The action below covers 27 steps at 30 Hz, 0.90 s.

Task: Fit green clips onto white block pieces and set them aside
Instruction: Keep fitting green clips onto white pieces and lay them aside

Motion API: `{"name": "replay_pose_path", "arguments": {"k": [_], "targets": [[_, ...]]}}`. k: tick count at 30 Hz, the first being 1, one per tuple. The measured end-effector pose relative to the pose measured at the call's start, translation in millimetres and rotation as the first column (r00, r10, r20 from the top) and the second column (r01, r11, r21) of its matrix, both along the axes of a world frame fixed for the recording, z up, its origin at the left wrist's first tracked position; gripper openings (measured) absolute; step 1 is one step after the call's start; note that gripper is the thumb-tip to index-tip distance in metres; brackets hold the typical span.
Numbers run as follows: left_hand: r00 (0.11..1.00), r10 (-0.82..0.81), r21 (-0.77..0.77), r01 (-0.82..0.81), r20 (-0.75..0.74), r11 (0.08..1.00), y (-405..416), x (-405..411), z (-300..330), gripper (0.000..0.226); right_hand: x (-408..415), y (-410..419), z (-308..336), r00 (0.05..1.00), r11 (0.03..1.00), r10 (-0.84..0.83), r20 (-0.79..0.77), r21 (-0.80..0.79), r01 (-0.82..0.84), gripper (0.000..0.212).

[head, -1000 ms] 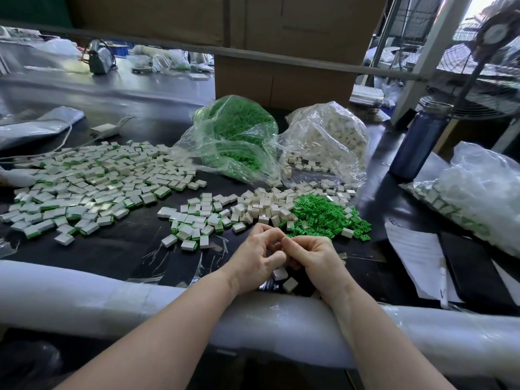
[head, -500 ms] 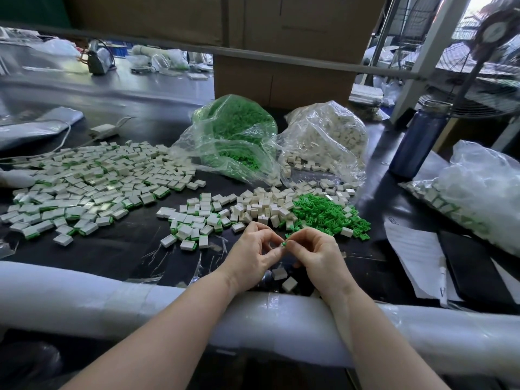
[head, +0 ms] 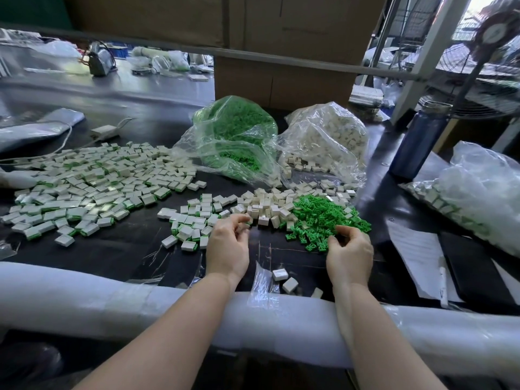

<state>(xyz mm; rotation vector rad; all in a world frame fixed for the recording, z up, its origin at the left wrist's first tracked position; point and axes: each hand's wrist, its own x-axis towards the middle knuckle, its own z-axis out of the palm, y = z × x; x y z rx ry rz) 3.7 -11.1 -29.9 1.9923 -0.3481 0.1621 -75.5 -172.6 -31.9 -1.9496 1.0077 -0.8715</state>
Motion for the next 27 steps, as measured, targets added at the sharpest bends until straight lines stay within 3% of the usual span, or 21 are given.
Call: {"name": "replay_pose_path", "arguments": {"k": [7,13,16,23,27], "targets": [[0.998,0.025,0.210,-0.012,-0.059,0.978,-0.5,1.3,-2.1,0.040,2.9,-3.7,0.0,0.975,0.999,-0.044,-0.216,-0.014,0.042,0.048],[0.995,-0.011,0.286,0.038,-0.095,0.957,-1.6,-2.1,1.0,0.048,5.2,-1.3,0.8,0.893,0.998,-0.015,-0.450,-0.067,-0.017,0.064],[0.995,-0.007,0.319,0.037,-0.097,0.947,-2.8,-2.8,0.9,0.050,6.0,-0.5,-0.1,0.898,0.996,-0.045,-0.437,-0.093,0.005,0.062],[0.998,-0.020,0.366,0.043,-0.066,0.930,-3.8,-3.3,-0.2,0.051,5.1,-3.6,-3.8,0.945,0.992,-0.103,-0.312,-0.106,0.073,0.025],[0.999,0.000,0.410,0.020,-0.049,0.912,-4.2,-3.2,-0.6,0.049,4.7,-5.3,-5.0,0.960,0.994,-0.089,-0.266,-0.085,0.069,0.021]]}}
